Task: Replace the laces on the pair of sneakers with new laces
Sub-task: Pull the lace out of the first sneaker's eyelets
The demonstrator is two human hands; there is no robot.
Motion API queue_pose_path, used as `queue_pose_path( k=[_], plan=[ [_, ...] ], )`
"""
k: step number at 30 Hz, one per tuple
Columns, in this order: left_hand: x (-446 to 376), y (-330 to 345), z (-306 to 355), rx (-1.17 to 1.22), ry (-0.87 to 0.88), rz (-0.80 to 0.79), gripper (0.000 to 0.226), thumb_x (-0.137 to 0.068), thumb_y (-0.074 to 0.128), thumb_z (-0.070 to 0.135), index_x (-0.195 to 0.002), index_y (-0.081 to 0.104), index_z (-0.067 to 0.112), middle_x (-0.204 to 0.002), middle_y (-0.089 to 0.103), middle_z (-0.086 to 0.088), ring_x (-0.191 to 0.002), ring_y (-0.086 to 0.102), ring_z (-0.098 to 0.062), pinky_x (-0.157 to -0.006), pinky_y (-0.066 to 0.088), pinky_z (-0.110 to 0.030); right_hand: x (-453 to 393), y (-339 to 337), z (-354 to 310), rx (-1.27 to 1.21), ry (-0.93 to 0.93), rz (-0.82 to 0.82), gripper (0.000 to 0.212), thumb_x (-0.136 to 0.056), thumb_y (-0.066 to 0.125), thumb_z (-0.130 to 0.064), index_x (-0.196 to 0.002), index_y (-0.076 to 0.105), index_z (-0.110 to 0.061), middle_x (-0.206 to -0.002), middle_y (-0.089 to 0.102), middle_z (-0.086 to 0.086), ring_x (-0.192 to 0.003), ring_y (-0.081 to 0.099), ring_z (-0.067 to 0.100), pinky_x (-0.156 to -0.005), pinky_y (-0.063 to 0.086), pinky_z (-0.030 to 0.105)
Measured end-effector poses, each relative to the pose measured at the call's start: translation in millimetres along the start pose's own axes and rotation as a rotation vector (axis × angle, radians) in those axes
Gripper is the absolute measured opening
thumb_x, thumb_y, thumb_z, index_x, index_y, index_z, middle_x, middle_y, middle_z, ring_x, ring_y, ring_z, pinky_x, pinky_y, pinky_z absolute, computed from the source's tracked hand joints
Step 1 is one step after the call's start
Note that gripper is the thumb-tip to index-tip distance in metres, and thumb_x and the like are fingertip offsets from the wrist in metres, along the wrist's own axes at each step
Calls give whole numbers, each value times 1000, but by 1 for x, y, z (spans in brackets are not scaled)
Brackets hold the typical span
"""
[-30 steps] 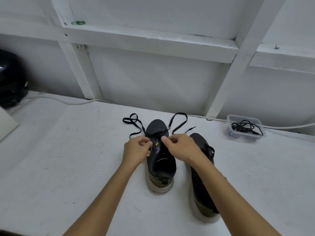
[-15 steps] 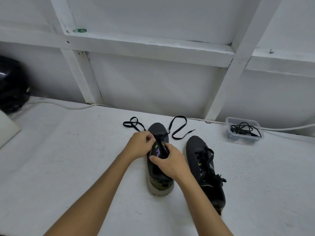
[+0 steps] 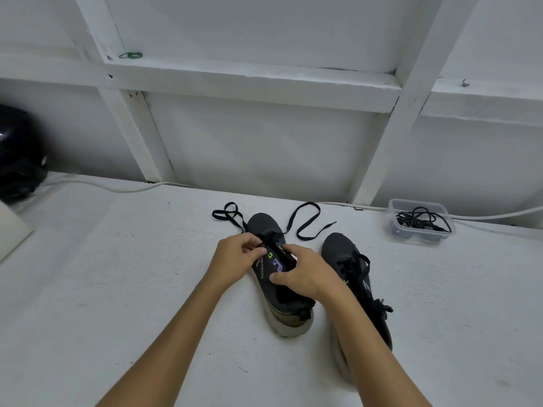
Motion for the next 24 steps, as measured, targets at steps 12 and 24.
queue_pose_path(
  k=[12,24],
  plan=[
    [-3,3,-5,134,-69,-89,16,-91,70,34,-105,64,27,-92,72,11,-86,67,-1,-77,51,-18,0,12,8,-20,0,81,33,-84,72,-42,-114,59,-36,-97,64,-19,-87,62,1,-70,50,20],
    [-3,-6,-17,440,-219,147,5,-98,62,20,-101,59,17,-94,70,-4,-80,68,-11,-68,56,-25,3,12,7,-10,19,106,53,-86,74,-40,-134,55,-31,-107,57,-16,-97,59,10,-80,47,23]
  ],
)
Point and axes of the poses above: each hand's wrist, its own x-axis away from the middle knuckle, its own y-axis out of the palm, z = x × y, the point moved 7 cm from there along -x, towards the middle knuckle
